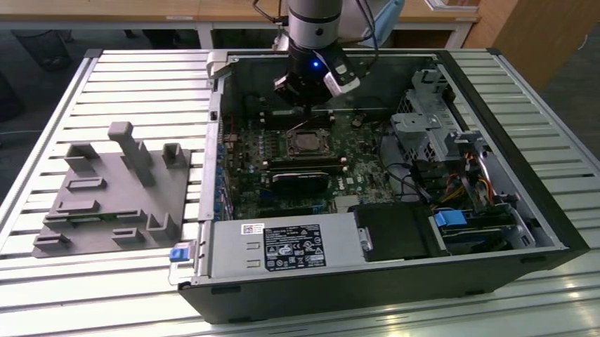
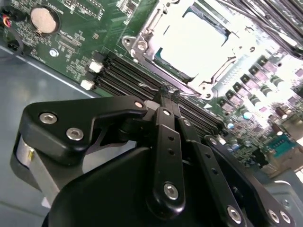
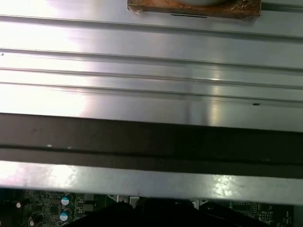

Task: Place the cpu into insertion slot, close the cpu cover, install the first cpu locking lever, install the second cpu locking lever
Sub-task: 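Install the first cpu locking lever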

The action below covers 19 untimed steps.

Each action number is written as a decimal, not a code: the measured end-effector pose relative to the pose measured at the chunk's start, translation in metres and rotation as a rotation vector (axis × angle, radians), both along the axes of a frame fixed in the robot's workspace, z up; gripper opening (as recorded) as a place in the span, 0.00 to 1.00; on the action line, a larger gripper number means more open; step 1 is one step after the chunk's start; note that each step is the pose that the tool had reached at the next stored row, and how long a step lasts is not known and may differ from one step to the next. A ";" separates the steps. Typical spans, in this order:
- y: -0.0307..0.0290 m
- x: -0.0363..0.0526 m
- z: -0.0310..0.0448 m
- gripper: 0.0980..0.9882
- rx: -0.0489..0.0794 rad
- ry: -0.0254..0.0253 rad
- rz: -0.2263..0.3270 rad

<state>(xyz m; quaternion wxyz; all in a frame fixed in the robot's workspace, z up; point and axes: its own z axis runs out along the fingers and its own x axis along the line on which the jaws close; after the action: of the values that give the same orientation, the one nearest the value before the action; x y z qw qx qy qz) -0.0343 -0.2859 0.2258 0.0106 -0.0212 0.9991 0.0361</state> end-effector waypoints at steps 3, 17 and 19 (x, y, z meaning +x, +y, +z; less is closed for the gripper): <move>0.0004 0.0032 -0.0024 0.01 0.000 0.0000 -0.003; 0.0021 0.0113 -0.0186 0.01 0.000 0.0001 -0.017; 0.0023 0.0120 -0.0214 0.01 0.000 0.0001 -0.020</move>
<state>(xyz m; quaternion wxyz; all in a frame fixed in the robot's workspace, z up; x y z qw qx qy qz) -0.0222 -0.2836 0.2044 0.0109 -0.0114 0.9992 0.0359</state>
